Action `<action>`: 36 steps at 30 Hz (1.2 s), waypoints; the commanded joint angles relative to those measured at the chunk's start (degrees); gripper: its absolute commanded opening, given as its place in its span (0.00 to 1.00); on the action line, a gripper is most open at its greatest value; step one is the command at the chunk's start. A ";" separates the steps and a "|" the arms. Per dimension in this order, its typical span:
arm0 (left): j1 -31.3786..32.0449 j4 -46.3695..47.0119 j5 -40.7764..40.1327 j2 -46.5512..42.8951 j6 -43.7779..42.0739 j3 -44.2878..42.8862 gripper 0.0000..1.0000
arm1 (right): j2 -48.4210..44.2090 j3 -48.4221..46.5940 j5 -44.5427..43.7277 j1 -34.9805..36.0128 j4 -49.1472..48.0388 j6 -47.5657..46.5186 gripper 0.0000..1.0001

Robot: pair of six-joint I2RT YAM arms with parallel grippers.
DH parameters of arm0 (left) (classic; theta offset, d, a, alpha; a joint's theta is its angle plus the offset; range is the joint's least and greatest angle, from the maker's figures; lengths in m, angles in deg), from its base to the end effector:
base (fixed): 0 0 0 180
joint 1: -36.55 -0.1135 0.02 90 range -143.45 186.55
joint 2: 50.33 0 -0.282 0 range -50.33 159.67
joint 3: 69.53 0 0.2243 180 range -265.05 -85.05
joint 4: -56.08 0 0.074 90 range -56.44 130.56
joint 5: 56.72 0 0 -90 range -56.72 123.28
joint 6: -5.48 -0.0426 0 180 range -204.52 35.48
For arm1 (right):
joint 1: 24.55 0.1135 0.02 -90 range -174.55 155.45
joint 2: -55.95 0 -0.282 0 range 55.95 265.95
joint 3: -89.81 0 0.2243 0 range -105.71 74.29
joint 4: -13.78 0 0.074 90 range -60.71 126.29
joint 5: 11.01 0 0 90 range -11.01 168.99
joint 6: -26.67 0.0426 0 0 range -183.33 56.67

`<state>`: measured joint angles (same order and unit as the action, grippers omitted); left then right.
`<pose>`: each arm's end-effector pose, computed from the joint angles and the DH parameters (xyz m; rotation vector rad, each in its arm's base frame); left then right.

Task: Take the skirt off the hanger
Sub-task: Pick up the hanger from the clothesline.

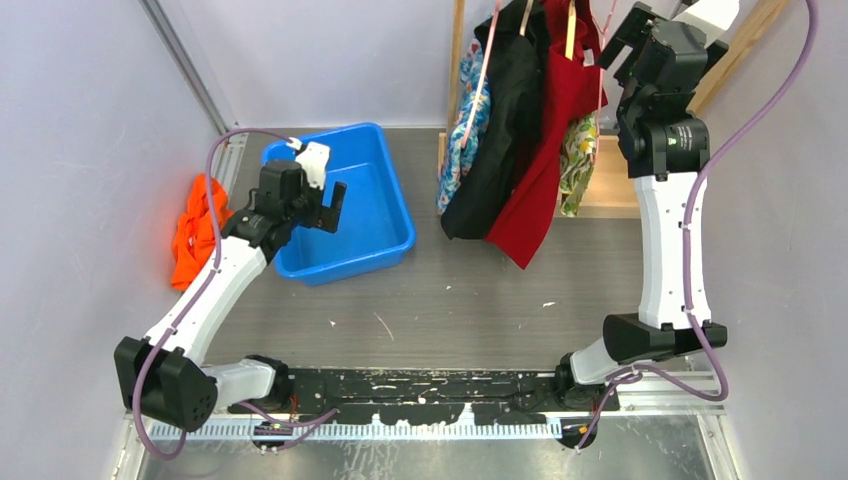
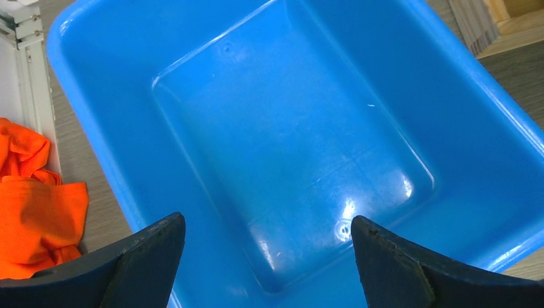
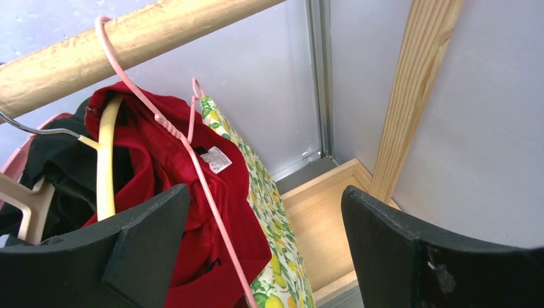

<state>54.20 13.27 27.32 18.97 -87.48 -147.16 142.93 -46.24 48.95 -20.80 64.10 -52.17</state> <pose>0.2283 -0.0680 0.3439 0.3294 2.1439 -0.0340 0.2638 -0.0041 0.5622 0.5035 1.5122 -0.2144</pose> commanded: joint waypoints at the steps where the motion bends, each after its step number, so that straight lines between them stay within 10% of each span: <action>1: 0.29 2.48 1.47 -2.62 1.58 -0.10 0.99 | 0.92 -0.78 2.13 0.12 -0.73 0.25 0.93; 36: 0.24 3.91 -2.41 -0.75 -1.04 0.09 0.99 | 21.25 -16.50 3.14 -0.26 -8.47 -2.84 0.93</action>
<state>54.22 14.17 26.21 17.83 -86.98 -145.65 163.89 -59.42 53.95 -20.91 59.73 -53.88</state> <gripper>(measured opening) 0.994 0.927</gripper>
